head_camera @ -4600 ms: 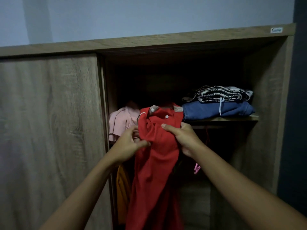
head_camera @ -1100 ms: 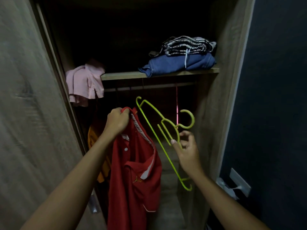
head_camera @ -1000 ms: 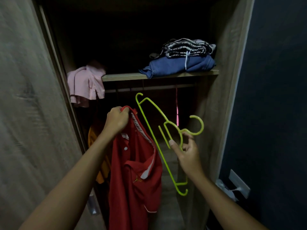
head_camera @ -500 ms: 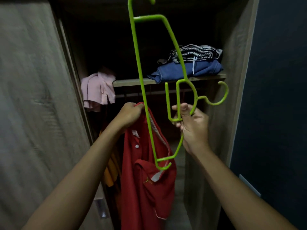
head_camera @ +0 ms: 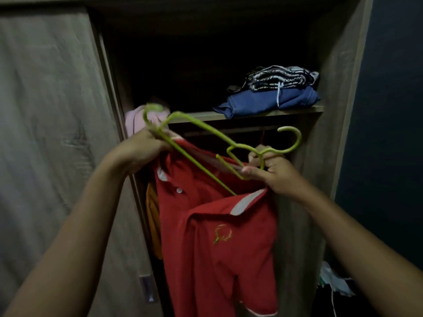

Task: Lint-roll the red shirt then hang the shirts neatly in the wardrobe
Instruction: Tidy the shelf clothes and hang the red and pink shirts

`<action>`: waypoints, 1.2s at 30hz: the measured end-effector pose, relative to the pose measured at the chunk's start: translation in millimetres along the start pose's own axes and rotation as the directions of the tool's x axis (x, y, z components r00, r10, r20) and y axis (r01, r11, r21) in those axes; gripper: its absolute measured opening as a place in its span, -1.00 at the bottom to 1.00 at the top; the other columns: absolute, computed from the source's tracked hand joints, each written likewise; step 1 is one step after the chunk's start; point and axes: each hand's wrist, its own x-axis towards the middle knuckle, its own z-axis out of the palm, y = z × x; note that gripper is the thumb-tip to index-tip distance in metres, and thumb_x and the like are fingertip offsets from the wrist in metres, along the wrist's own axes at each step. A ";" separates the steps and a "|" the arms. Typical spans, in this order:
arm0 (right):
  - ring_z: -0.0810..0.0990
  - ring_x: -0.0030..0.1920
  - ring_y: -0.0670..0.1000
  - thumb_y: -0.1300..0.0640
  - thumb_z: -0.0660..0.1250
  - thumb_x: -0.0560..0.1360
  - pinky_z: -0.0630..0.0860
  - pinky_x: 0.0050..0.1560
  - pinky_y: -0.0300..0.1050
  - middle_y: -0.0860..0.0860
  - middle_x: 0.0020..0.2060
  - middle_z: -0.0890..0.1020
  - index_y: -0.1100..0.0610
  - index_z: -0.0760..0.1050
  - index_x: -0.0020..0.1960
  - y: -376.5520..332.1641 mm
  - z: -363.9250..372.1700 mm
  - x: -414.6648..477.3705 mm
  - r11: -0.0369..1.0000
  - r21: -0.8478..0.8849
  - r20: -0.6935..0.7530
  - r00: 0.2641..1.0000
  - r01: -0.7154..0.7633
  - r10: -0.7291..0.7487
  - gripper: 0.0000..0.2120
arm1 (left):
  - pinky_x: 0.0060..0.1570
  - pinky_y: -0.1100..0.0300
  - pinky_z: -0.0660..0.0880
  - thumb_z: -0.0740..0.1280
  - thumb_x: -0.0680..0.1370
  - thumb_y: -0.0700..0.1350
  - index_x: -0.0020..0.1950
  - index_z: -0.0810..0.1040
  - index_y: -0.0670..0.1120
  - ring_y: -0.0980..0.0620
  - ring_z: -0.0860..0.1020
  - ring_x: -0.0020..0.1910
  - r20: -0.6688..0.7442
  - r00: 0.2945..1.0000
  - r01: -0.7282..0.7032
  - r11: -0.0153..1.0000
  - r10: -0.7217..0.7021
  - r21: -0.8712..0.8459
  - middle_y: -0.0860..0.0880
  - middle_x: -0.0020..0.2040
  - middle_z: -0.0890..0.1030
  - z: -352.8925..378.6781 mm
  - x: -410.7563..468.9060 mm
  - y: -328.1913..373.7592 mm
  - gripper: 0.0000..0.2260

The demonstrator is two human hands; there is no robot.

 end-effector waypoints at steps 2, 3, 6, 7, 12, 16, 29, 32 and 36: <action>0.47 0.02 -0.13 -0.23 0.35 0.45 0.37 0.07 -0.24 -0.14 -0.09 0.51 0.05 0.62 -0.19 8.8 -14.8 -2.3 0.982 -0.190 0.171 0.984 -0.017 0.050 -0.66 | -0.38 0.35 0.47 0.32 0.46 -0.46 -0.22 0.72 0.06 0.27 0.56 -0.43 0.004 1.000 -0.017 0.978 0.017 0.208 0.12 -0.41 0.65 -8.0 -3.1 -22.0 -0.58; 0.46 0.03 -0.15 -0.24 0.36 0.46 0.38 0.08 -0.22 -0.13 -0.07 0.51 0.02 0.61 -0.17 8.3 -20.6 -2.5 0.970 -0.238 0.231 0.968 -0.038 0.094 -0.68 | -0.36 0.28 0.47 0.34 0.45 -0.44 -0.20 0.73 0.11 0.25 0.55 -0.43 0.013 1.000 -0.010 0.961 0.007 0.275 0.09 -0.40 0.66 -9.3 -4.0 -32.2 -0.58; 0.46 0.03 -0.18 -0.20 0.38 0.49 0.40 0.07 -0.27 -0.14 -0.04 0.50 -0.05 0.60 -0.16 -2.9 -32.9 1.6 0.933 -0.344 0.364 0.901 -0.108 0.238 -0.77 | -0.34 0.20 0.47 0.39 0.48 -0.40 -0.18 0.70 0.04 0.20 0.54 -0.43 0.021 0.999 0.015 0.929 -0.025 0.369 0.04 -0.40 0.66 -8.3 -4.3 -50.7 -0.68; 0.48 0.01 -0.17 -0.15 0.39 0.51 0.40 0.03 -0.29 -0.14 -0.05 0.50 -0.06 0.60 -0.19 -7.0 -36.5 4.0 0.923 -0.368 0.404 0.875 -0.113 0.268 -0.80 | -0.33 0.19 0.46 0.40 0.49 -0.39 -0.19 0.70 0.02 0.19 0.54 -0.42 0.021 0.999 0.021 0.925 -0.031 0.380 0.04 -0.40 0.66 -8.4 -3.8 -53.3 -0.71; 0.48 -0.13 -0.15 -0.15 0.39 0.52 0.40 -0.03 -0.18 -0.13 -0.15 0.51 -0.07 0.51 -0.23 -13.7 -43.0 15.5 0.832 -0.555 0.539 0.764 0.004 0.356 -0.77 | -0.15 0.14 0.52 0.43 0.43 -0.43 -0.13 0.70 0.02 0.05 0.59 -0.25 -0.051 0.995 0.093 0.933 -0.081 0.348 -0.06 -0.22 0.70 -13.1 0.4 -50.3 -0.68; 0.57 -0.10 -0.06 -0.13 0.43 0.49 0.55 0.01 -0.03 -0.03 -0.16 0.62 0.06 0.63 -0.16 -7.4 -31.8 21.7 0.826 -0.563 0.497 0.797 -0.003 0.342 -0.74 | -0.32 0.25 0.49 0.37 0.53 -0.32 -0.08 0.68 -0.14 0.14 0.57 -0.37 -0.098 0.993 0.090 0.963 -0.067 0.253 -0.07 -0.29 0.67 13.0 3.1 -33.1 -0.87; 0.49 -0.44 -0.09 0.17 0.50 0.46 0.36 -0.44 -0.25 0.00 -0.33 0.64 0.20 0.65 -0.03 -60.5 -61.5 53.3 0.956 0.191 0.304 0.939 -0.224 0.160 -0.86 | 0.04 -0.10 0.55 0.31 0.50 0.03 -0.05 0.69 -0.16 -0.21 0.67 -0.05 -0.144 0.971 0.174 0.978 -0.189 -0.111 -0.24 -0.05 0.72 42.4 1.9 -23.0 -0.71; 0.37 -0.52 -0.09 0.08 0.45 0.51 0.28 -0.56 -0.27 0.06 -0.36 0.58 0.21 0.60 -0.08 -77.3 -57.9 56.2 0.928 0.270 0.336 0.928 -0.256 0.158 -0.82 | -0.01 -0.06 0.50 0.29 0.45 0.13 -0.08 0.70 -0.12 -0.11 0.61 -0.10 -0.176 0.975 0.128 0.989 -0.138 -0.068 -0.21 -0.08 0.72 44.0 0.8 -21.7 -0.65; 0.39 -0.51 -0.03 -0.08 0.41 0.53 0.33 -0.53 -0.22 0.06 -0.45 0.49 0.30 0.53 -0.17 -80.4 -41.4 61.3 0.967 0.134 0.188 0.963 -0.219 0.192 -0.59 | 0.14 -0.21 0.52 0.28 0.35 0.21 -0.07 0.69 -0.11 -0.14 0.65 -0.04 -0.229 0.968 0.105 0.994 -0.107 -0.023 -0.27 -0.01 0.69 41.2 -1.3 -16.4 -0.56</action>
